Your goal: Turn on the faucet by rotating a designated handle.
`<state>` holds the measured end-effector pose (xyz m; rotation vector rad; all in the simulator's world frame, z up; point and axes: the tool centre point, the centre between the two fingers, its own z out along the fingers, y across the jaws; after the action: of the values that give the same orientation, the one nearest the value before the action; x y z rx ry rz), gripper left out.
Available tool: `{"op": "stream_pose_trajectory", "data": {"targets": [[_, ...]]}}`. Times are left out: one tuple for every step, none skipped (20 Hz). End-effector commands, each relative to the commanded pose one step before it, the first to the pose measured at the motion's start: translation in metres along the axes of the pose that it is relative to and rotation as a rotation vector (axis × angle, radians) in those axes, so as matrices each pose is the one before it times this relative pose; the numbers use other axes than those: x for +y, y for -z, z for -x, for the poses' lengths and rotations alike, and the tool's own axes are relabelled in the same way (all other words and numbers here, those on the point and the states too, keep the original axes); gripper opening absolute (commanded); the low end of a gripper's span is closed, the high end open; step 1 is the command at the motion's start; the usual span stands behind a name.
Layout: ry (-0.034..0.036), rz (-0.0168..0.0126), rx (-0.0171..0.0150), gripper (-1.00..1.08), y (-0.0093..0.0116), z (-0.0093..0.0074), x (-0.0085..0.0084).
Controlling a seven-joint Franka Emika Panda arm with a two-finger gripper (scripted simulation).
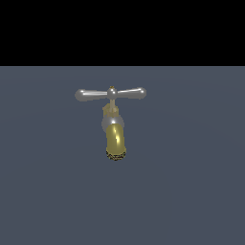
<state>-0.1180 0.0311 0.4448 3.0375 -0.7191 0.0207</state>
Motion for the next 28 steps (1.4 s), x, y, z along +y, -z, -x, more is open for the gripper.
{"op": "stream_pose_trajectory", "data": {"targets": [[-0.05501,0.00002,0.00025,-1.00,-0.00959,-0.01026,-0.01165],[-0.02146,0.00015,0.00001,-1.00,-0.00401,-0.00365,-0.00479],[-0.02146,0.00012,-0.00001,-1.00,-0.00411,-0.00348,-0.00487],[-0.02144,0.00010,-0.00003,-1.00,-0.00422,-0.00330,-0.00496],[-0.02145,0.00007,-0.00005,-1.00,-0.00432,-0.00313,-0.00502],[-0.02143,0.00004,-0.00007,-1.00,-0.00442,-0.00295,-0.00509],[-0.02144,0.00001,-0.00010,-1.00,-0.00453,-0.00277,-0.00514],[-0.02143,-0.00001,-0.00012,-1.00,-0.00463,-0.00258,-0.00519],[-0.02143,-0.00003,-0.00015,-1.00,-0.00473,-0.00240,-0.00523],[-0.02143,-0.00005,-0.00018,-1.00,-0.00483,-0.00221,-0.00526],[-0.02143,-0.00007,-0.00021,-1.00,-0.00493,-0.00202,-0.00529],[-0.02143,-0.00009,-0.00024,-1.00,-0.00503,-0.00184,-0.00530],[-0.02143,-0.00011,-0.00027,-1.00,-0.00513,-0.00165,-0.00531],[-0.02143,-0.00013,-0.00031,-1.00,-0.00523,-0.00146,-0.00532],[-0.02143,-0.00014,-0.00034,-1.00,-0.00533,-0.00126,-0.00531],[-0.02145,-0.00015,-0.00038,-1.00,-0.00543,-0.00108,-0.00529],[-0.02144,-0.00016,-0.00041,-1.00,-0.00552,-0.00089,-0.00528],[-0.02146,-0.00017,-0.00045,-1.00,-0.00562,-0.00071,-0.00524],[-0.02146,-0.00018,-0.00049,-1.00,-0.00571,-0.00052,-0.00521],[-0.02147,-0.00018,-0.00052,-1.00,-0.00581,-0.00034,-0.00516],[-0.02148,-0.00018,-0.00056,-1.00,-0.00590,-0.00016,-0.00511],[-0.02149,-0.00018,-0.00060,-1.00,-0.00599,0.00002,-0.00505],[-0.02151,-0.00018,-0.00064,-1.00,-0.00608,0.00019,-0.00498],[-0.02151,-0.00018,-0.00068,-1.00,-0.00617,0.00037,-0.00490],[-0.02153,-0.00017,-0.00072,-1.00,-0.00626,0.00053,-0.00482],[-0.02154,-0.00017,-0.00076,-1.00,-0.00635,0.00070,-0.00473],[-0.02156,-0.00016,-0.00079,-1.00,-0.00643,0.00086,-0.00463],[-0.02157,-0.00014,-0.00083,-1.00,-0.00652,0.00101,-0.00453]]}}
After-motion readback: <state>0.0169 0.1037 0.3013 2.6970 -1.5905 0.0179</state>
